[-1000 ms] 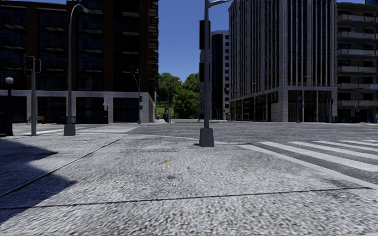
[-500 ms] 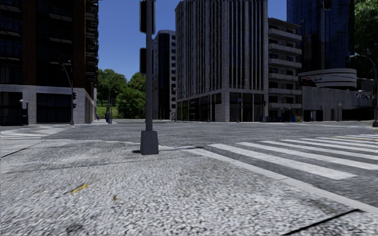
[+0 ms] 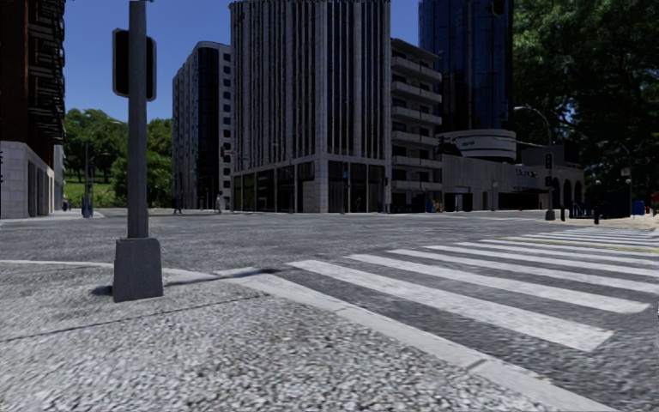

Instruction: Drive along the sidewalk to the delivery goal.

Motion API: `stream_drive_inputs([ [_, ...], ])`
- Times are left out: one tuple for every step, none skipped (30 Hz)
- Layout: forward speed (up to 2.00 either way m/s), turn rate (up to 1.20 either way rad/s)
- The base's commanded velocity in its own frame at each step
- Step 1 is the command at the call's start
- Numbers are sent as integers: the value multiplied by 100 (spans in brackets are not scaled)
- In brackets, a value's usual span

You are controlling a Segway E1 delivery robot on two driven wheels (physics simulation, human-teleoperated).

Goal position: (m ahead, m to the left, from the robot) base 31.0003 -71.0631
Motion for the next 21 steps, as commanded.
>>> stream_drive_inputs([
  [200, -56],
  [200, -56],
  [200, -56],
  [200, -56],
  [200, -56],
  [200, -56],
  [200, -56],
  [200, -56],
  [200, -56],
  [198, -56],
  [159, -56],
  [159, -56],
  [132, -56],
  [123, -56],
  [119, -56],
  [119, -56],
  [119, -56],
  [117, -56],
  [114, -56],
  [108, -56],
  [107, -56],
])
